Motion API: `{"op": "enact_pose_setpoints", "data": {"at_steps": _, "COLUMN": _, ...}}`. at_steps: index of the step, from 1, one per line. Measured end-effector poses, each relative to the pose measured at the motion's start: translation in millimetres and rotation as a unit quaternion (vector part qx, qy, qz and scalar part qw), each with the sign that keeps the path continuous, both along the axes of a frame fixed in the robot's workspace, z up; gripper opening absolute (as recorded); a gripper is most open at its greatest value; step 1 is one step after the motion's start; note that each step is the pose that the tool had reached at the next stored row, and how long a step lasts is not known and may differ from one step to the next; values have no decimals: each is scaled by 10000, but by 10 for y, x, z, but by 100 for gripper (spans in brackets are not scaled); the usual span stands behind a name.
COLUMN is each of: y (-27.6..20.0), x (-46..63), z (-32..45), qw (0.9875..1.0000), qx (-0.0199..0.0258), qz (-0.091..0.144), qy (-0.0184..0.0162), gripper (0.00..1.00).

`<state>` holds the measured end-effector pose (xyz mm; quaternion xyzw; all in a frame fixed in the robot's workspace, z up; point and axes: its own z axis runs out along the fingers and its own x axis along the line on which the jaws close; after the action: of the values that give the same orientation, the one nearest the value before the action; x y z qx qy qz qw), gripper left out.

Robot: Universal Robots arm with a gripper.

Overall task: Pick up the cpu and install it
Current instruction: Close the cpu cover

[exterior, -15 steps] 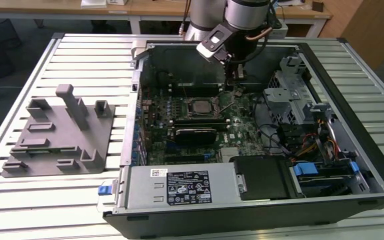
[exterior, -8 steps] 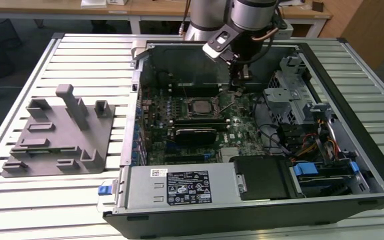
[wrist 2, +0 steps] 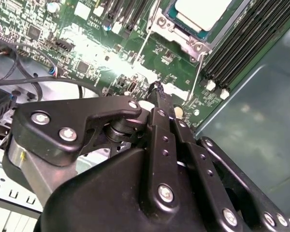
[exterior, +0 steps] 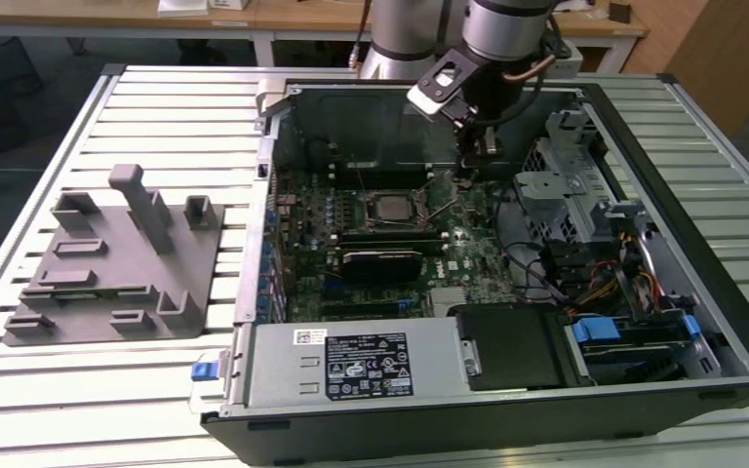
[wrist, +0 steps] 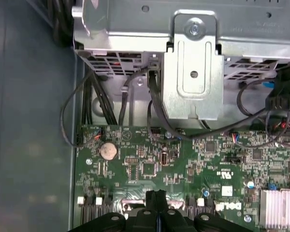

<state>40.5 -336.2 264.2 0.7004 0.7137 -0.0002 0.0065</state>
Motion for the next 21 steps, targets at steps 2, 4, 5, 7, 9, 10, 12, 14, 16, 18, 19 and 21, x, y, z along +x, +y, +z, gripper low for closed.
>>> {"op": "enact_pose_setpoints", "data": {"at_steps": 2, "y": 0, "x": 14, "z": -9, "qw": 10000, "qx": -1, "qz": 0, "qy": 0, "gripper": 11}}
{"op": "enact_pose_setpoints", "data": {"at_steps": 4, "y": 1, "x": 33, "z": -17, "qw": 10000, "qx": -1, "qz": 0, "qy": 0, "gripper": 11}}
{"op": "enact_pose_setpoints", "data": {"at_steps": 5, "y": 1, "x": 45, "z": -21, "qw": 10000, "qx": -1, "qz": 0, "qy": 0, "gripper": 11}}
{"op": "enact_pose_setpoints", "data": {"at_steps": 7, "y": 3, "x": 68, "z": -29, "qw": 10000, "qx": -1, "qz": 0, "qy": 0, "gripper": 11}}
{"op": "enact_pose_setpoints", "data": {"at_steps": 9, "y": 3, "x": 81, "z": -39, "qw": 10000, "qx": -1, "qz": 0, "qy": 0, "gripper": 11}}
{"op": "enact_pose_setpoints", "data": {"at_steps": 10, "y": 4, "x": 86, "z": -45, "qw": 10000, "qx": -1, "qz": 0, "qy": 0, "gripper": 11}}
{"op": "enact_pose_setpoints", "data": {"at_steps": 12, "y": 5, "x": 97, "z": -60, "qw": 10000, "qx": -1, "qz": 0, "qy": 0, "gripper": 11}}
{"op": "enact_pose_setpoints", "data": {"at_steps": 14, "y": 5, "x": 105, "z": -77, "qw": 10000, "qx": -1, "qz": 0, "qy": 0, "gripper": 11}}
{"op": "enact_pose_setpoints", "data": {"at_steps": 16, "y": 5, "x": 106, "z": -98, "qw": 10000, "qx": 1, "qz": 0, "qy": 0, "gripper": 11}}
{"op": "enact_pose_setpoints", "data": {"at_steps": 18, "y": 5, "x": 108, "z": -125, "qw": 10000, "qx": 2, "qz": 0, "qy": 0, "gripper": 11}}
{"op": "enact_pose_setpoints", "data": {"at_steps": 19, "y": 5, "x": 108, "z": -139, "qw": 10000, "qx": 3, "qz": 0, "qy": 1, "gripper": 11}}
{"op": "enact_pose_setpoints", "data": {"at_steps": 21, "y": 5, "x": 108, "z": -167, "qw": 10000, "qx": 6, "qz": 0, "qy": 0, "gripper": 11}}
